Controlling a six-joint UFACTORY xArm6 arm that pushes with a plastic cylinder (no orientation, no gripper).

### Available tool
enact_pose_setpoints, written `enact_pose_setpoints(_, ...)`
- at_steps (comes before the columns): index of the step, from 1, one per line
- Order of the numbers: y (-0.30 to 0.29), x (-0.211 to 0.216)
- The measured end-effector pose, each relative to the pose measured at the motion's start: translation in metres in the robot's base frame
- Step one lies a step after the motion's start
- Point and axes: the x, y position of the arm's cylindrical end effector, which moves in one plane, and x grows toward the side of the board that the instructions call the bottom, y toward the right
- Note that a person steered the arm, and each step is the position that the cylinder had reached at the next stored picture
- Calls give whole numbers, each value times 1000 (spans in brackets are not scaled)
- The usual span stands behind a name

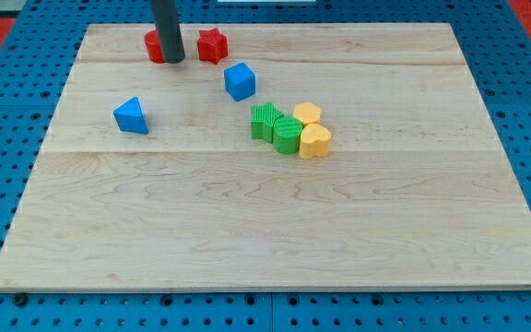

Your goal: Push the yellow heart parallel right to the red star

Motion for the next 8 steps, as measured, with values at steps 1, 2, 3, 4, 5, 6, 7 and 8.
enact_pose_setpoints(1, 16, 57)
enact_pose_setpoints(2, 81, 104)
enact_pose_setpoints(3, 117, 139)
enact_pose_setpoints(4, 139, 174)
enact_pose_setpoints(5, 217, 209)
enact_pose_setpoints(6, 264, 189)
enact_pose_setpoints(7, 268, 128)
enact_pose_setpoints(8, 231, 104)
